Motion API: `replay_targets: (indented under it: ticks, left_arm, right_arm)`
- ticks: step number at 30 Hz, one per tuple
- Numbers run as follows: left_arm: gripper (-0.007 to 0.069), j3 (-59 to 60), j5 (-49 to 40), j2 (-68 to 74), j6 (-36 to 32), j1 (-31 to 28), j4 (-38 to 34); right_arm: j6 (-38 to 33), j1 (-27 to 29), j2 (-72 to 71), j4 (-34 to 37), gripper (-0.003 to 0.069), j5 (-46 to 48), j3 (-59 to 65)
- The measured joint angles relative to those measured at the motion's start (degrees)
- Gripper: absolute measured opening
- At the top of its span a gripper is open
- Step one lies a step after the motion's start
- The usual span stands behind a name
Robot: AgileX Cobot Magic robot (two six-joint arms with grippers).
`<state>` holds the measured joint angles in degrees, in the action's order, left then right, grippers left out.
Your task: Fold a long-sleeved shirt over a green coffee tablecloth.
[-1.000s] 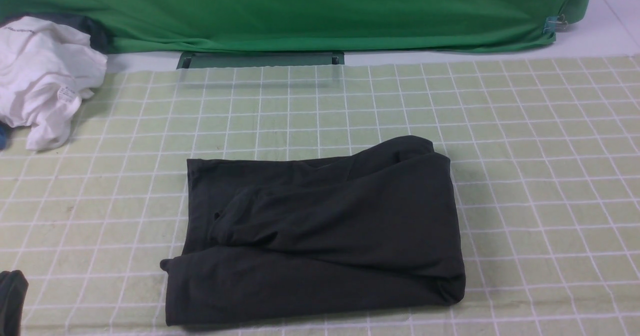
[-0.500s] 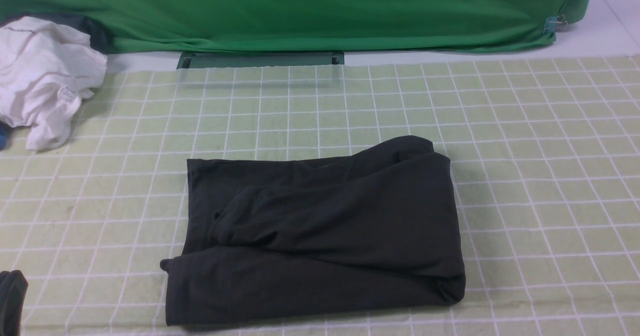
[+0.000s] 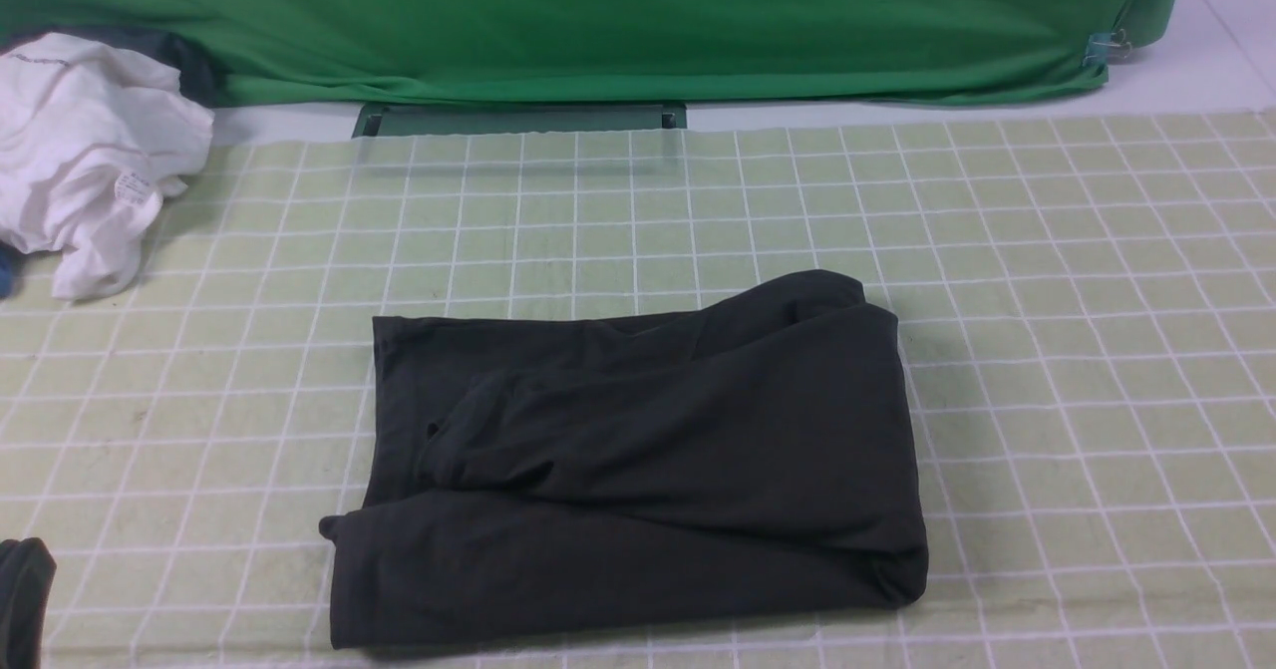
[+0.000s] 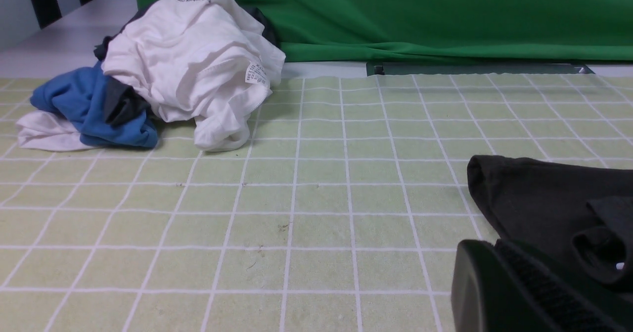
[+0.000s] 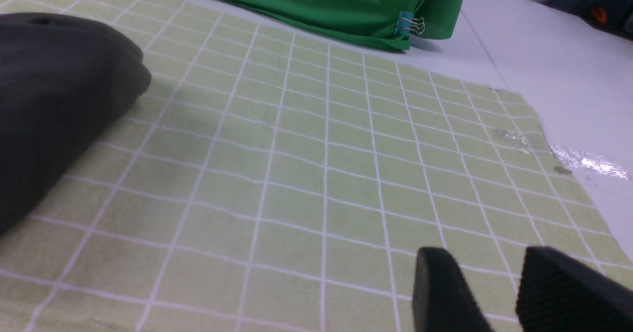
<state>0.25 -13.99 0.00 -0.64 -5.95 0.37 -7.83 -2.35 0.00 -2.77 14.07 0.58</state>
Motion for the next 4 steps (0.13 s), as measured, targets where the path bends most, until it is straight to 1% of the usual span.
replay_targets:
  ticks: [4]
  left_arm:
    - [0.0016, 0.0, 0.0, 0.0, 0.0, 0.0, 0.0]
  right_arm:
    - [0.0, 0.0, 0.0, 0.0, 0.0237, 0.0, 0.0]
